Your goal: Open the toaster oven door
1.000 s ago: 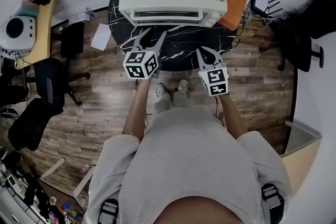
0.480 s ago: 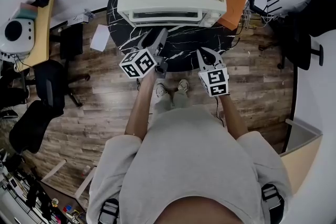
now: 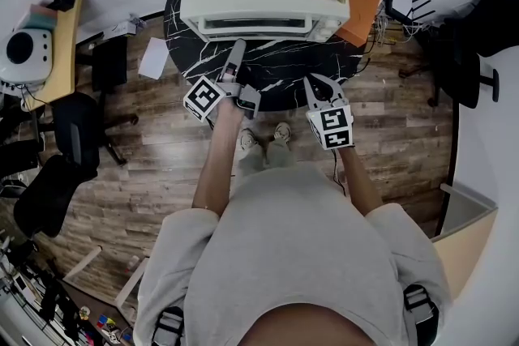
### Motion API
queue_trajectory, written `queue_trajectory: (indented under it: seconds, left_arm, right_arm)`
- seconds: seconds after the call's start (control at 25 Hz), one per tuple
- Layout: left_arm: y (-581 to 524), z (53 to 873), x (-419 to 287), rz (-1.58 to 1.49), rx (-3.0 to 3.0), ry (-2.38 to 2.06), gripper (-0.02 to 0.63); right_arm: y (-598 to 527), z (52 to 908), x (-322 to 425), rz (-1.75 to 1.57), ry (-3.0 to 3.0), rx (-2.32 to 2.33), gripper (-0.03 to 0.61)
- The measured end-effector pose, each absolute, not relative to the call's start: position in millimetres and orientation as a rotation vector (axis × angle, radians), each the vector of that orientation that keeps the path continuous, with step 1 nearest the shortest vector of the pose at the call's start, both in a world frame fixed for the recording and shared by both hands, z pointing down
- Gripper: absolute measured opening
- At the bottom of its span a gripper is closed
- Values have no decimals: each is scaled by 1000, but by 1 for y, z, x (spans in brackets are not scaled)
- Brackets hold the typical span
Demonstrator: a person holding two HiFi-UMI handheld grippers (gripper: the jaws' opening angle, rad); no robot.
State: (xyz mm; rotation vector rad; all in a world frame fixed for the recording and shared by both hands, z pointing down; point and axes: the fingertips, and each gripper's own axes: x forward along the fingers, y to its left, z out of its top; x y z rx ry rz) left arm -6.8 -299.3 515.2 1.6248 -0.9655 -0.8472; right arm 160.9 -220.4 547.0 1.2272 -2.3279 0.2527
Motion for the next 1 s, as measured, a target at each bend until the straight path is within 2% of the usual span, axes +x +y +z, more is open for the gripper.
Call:
queue_trajectory:
  seconds: [0.36, 1.0]
  left_arm:
    - [-302, 520, -16, -1069, 1429, -862, 216]
    - [-327, 528, -16, -1040, 1428, -893, 218]
  right_arm:
    - [-220, 548, 159, 255, -2328, 1223, 14]
    - [-222, 551, 165, 257, -2307, 1221, 14]
